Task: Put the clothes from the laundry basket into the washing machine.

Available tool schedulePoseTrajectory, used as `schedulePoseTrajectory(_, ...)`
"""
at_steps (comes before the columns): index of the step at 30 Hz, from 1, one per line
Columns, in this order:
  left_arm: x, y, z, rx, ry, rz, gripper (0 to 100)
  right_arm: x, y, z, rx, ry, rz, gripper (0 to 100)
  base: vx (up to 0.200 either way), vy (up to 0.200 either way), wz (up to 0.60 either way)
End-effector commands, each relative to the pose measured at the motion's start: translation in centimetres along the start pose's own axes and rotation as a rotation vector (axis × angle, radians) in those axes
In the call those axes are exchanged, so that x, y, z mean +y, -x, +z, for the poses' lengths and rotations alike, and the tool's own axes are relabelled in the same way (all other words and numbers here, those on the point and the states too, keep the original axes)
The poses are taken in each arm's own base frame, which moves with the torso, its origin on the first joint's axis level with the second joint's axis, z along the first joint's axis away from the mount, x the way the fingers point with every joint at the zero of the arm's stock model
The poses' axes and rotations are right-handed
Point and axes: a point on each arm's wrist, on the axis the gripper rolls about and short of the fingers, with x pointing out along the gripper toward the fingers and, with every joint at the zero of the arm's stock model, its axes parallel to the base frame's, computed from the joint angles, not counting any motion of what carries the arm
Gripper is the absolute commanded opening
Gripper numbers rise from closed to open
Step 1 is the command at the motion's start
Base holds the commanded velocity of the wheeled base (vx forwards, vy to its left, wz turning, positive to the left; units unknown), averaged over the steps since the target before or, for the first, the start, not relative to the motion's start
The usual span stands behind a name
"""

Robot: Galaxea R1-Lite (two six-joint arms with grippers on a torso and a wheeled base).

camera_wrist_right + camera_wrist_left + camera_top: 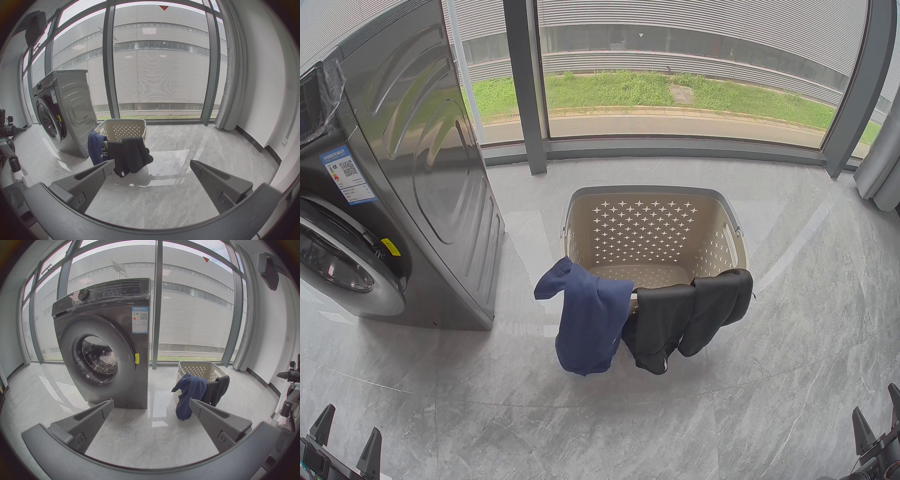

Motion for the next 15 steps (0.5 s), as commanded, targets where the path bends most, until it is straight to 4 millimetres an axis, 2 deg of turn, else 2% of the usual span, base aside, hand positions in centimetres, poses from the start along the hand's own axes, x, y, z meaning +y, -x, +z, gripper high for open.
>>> schedulePoseTrajectory(1, 0.01, -0.01, -0.53, 0.001, 0.0, 0.001, 100, 0.01, -0.01, -0.53, 0.002, 0.0, 0.0, 100, 0.0, 0.0, 0.0)
schedulePoseTrajectory(7, 0.02, 0.0, -0.5, 0.001, 0.0, 0.0, 100, 0.01, -0.01, -0.53, 0.002, 0.0, 0.0, 100, 0.0, 0.0, 0.0)
schedulePoseTrajectory(15, 0.01, -0.01, -0.48, 0.001, 0.0, 0.001, 100, 0.01, -0.01, -0.52, 0.001, 0.0, 0.0, 100, 0.0, -0.2, 0.0)
